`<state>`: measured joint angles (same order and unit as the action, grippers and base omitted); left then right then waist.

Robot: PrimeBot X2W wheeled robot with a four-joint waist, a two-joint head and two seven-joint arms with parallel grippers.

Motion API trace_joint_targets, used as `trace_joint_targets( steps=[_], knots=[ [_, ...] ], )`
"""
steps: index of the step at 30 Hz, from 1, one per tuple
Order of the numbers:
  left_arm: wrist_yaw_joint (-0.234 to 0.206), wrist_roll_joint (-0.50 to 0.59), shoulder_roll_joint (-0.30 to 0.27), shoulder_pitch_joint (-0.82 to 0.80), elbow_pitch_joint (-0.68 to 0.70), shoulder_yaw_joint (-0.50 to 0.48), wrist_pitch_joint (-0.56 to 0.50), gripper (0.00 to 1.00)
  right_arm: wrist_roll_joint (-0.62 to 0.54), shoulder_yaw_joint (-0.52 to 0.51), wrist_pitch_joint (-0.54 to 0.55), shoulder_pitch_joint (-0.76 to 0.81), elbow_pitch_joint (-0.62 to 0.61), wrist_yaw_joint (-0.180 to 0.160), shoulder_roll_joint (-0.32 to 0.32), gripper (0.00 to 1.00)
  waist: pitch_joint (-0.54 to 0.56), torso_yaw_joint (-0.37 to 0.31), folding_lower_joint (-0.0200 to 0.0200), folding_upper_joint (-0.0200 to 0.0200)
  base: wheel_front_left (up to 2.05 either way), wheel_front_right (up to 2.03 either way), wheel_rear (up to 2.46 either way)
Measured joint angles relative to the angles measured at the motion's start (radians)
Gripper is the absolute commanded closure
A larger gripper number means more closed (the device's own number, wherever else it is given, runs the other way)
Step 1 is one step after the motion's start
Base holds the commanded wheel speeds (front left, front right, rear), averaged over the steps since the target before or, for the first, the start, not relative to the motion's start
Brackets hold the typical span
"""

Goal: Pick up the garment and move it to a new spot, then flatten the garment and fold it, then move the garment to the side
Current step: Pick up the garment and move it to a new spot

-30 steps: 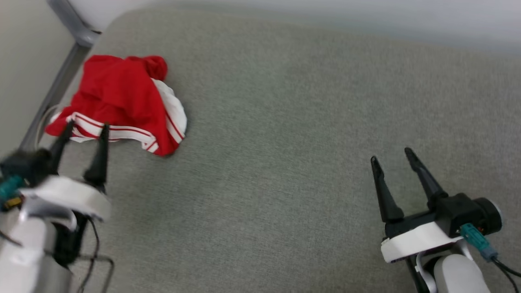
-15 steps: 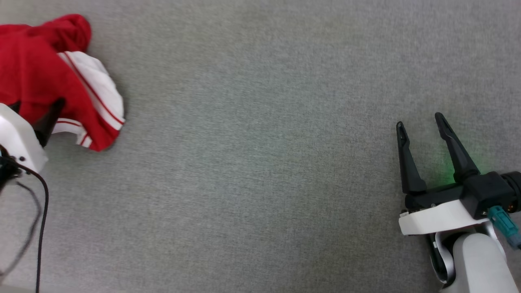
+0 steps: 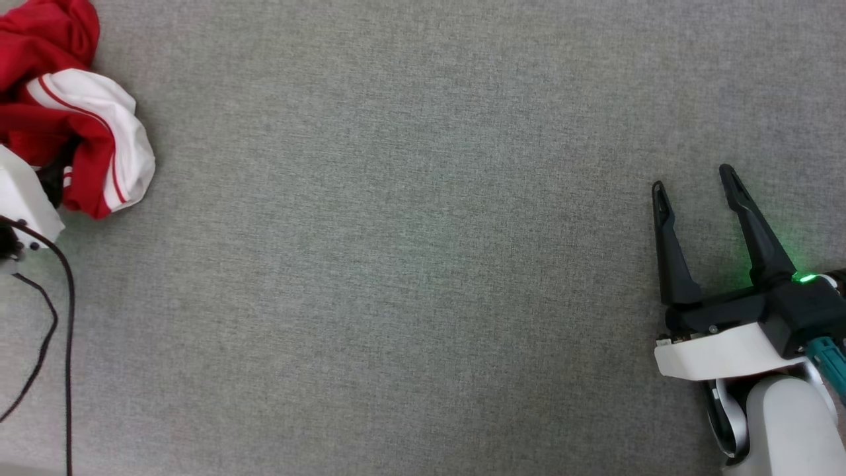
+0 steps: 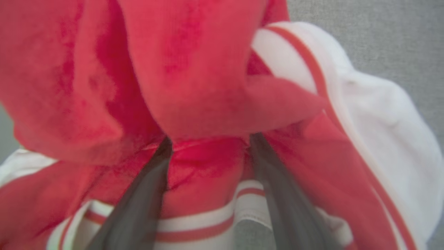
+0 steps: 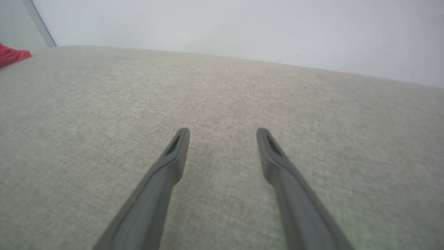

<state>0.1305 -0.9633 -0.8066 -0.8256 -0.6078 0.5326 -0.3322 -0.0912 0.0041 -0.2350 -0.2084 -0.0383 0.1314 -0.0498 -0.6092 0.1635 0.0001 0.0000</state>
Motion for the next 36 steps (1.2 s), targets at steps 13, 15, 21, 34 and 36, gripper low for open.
trace_joint_targets(
  steps=[13,15,21,34,36],
  knots=[
    [0.001,-0.116,-0.027,0.026,0.04,0.098,0.321,1.0,0.03,0.023,-0.003,0.009,0.08,0.0,0.0,0.0,0.125,0.009,0.0,0.0,0.0,0.0,0.0],
    [0.0,-0.125,-0.043,0.033,0.064,0.104,0.36,1.0,0.046,0.03,-0.009,0.017,0.101,0.0,0.0,0.0,0.161,0.008,0.0,0.0,0.0,0.0,0.0],
    [0.0,-0.134,-0.078,0.043,0.127,0.085,0.461,1.0,0.101,0.055,-0.021,0.038,0.164,0.0,0.0,0.0,0.279,-0.001,-0.0001,0.0,0.0,0.0,0.0],
    [-0.141,-0.047,-0.083,0.042,0.409,0.123,0.431,1.0,0.197,0.075,-0.028,0.066,0.209,0.0,-0.001,0.0,0.46,-0.088,-0.0003,0.0,0.0,0.0,0.0],
    [-0.167,-0.02,-0.057,0.037,0.449,0.147,0.415,1.0,0.199,0.071,-0.028,0.066,0.207,0.0,-0.001,0.0,0.469,-0.111,-0.0002,0.0001,0.0,0.0,0.0]
  ],
)
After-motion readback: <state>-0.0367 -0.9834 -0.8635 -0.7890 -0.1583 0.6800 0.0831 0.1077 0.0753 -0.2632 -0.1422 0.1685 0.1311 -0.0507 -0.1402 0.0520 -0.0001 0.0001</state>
